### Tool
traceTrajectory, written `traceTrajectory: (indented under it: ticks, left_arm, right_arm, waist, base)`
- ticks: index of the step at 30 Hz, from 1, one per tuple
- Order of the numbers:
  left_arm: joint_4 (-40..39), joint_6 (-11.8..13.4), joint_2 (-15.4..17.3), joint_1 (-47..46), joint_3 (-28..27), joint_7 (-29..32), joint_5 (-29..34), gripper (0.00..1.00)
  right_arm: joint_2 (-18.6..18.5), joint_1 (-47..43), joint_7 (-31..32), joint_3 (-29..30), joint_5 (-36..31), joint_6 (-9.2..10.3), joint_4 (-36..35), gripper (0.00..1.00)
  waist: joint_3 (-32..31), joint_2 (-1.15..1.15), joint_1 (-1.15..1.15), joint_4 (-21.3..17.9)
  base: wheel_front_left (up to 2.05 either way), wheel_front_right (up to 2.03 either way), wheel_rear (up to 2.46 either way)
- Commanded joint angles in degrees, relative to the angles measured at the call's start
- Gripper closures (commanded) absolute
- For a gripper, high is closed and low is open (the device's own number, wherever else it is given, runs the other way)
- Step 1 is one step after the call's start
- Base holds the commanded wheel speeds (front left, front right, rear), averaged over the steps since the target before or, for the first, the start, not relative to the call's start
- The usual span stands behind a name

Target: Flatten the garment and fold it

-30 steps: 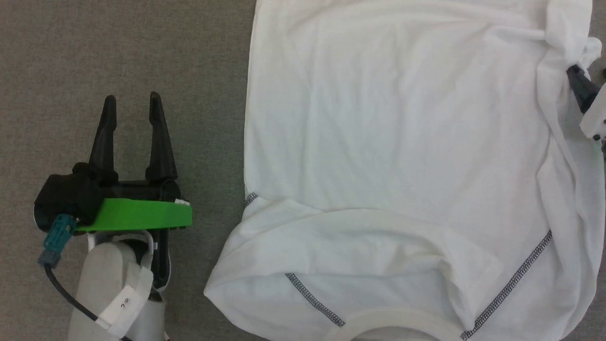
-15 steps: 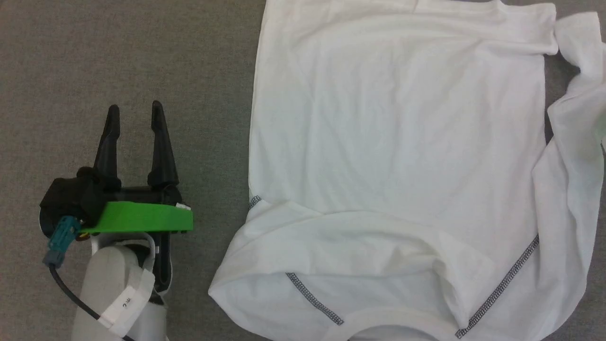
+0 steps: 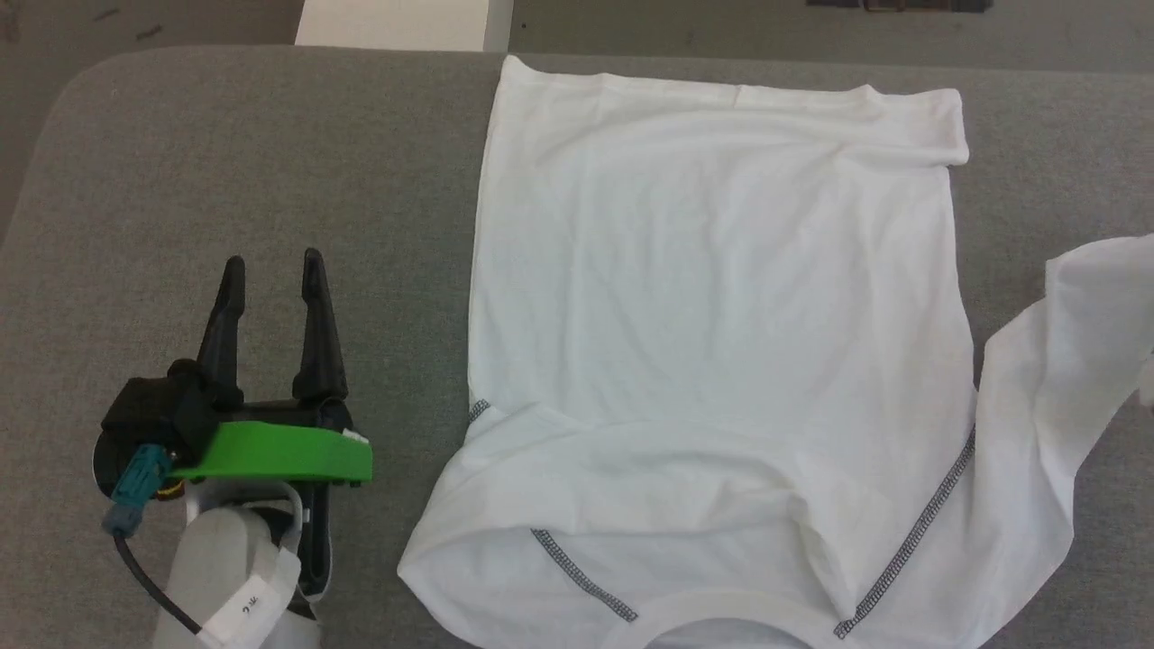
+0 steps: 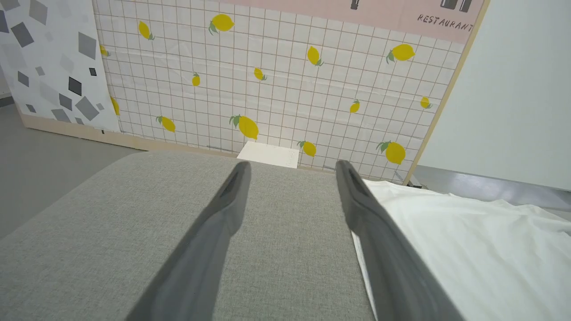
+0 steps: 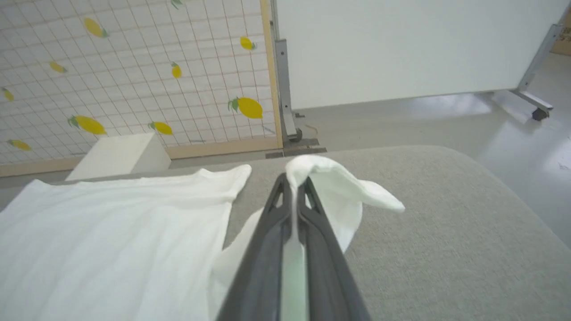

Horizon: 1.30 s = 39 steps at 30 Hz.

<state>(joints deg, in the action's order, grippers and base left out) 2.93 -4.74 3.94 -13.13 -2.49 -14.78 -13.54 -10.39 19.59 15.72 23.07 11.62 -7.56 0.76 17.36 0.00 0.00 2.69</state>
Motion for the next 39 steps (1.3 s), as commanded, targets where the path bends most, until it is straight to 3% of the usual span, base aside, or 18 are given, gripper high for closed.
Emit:
traceTrajectory:
  ticks: [1, 6, 11, 18, 27, 28, 29, 30, 34, 39]
  left_arm:
    - [0.14, -0.15, -0.02, 1.16, -0.01, -0.22, -0.53, 0.00]
    - [0.61, -0.15, -0.02, 2.82, 0.01, -0.22, -0.87, 0.00]
    - [0.69, -0.03, 0.02, 4.17, -0.22, -0.22, -1.30, 0.00]
    - [0.71, -0.01, 0.00, 4.82, 0.17, -0.22, -1.80, 0.00]
    - [1.10, -0.32, 0.10, 4.40, 0.04, -0.22, -2.50, 0.00]
    - [1.08, -0.32, 0.09, 4.43, 0.03, -0.22, -2.50, 0.00]
    - [0.97, -0.26, 0.05, 4.52, 0.04, -0.22, -2.47, 0.00]
    - [0.89, -0.21, 0.02, 4.61, 0.06, -0.22, -2.46, 0.00]
    - [0.86, -0.16, -0.06, 4.85, 0.55, -0.22, -2.30, 0.00]
    - [0.32, -0.56, 1.07, 4.34, 1.79, 0.80, -1.76, 0.00]
  right_arm:
    - [1.56, -2.61, -0.05, -2.33, 0.14, 0.08, -3.83, 1.00]
    - [4.34, -11.42, 2.32, -14.53, -2.42, 0.08, -17.38, 1.00]
    - [5.77, -16.49, 4.09, -28.80, -5.23, 0.08, -20.82, 1.00]
    - [6.39, -15.66, 5.87, -44.43, -5.80, 0.08, -7.72, 1.00]
    - [6.79, -12.67, 8.06, -53.29, -1.85, 0.08, 6.74, 1.00]
    - [6.83, -12.53, 8.39, -53.35, -1.62, 0.08, 7.36, 0.85]
    - [6.86, -12.41, 8.56, -53.25, -1.37, 0.08, 7.79, 0.56]
    - [6.88, -12.39, 8.65, -53.08, -1.10, 0.08, 7.88, 0.00]
    - [7.00, -13.18, 6.08, -48.63, 0.14, 0.08, 4.28, 0.00]
    - [7.20, -15.57, -1.68, -38.96, -0.86, 0.08, -5.46, 0.00]
  waist:
    - [-2.19, 0.00, 0.00, -0.53]
    - [-4.81, 0.00, 0.00, -0.73]
    - [-6.31, 0.00, 0.00, -1.13]
    - [-6.80, 0.00, 0.00, -0.93]
    - [-5.86, 0.00, 0.00, 0.46]
    - [-5.79, 0.00, 0.00, 0.50]
    - [-5.73, 0.00, 0.00, 0.52]
    - [-5.71, 0.00, 0.00, 0.50]
    - [-5.91, 0.00, 0.00, 0.15]
    - [-5.78, 0.00, 0.00, -1.85]
  base:
    - [0.00, 0.00, 0.00]
    - [0.00, 0.00, 0.00]
    - [0.00, 0.00, 0.00]
    - [0.00, 0.00, 0.00]
    - [0.00, 0.00, 0.00]
    - [0.00, 0.00, 0.00]
    - [0.00, 0.00, 0.00]
    - [0.00, 0.00, 0.00]
    - [0.00, 0.00, 0.00]
    - [0.00, 0.00, 0.00]
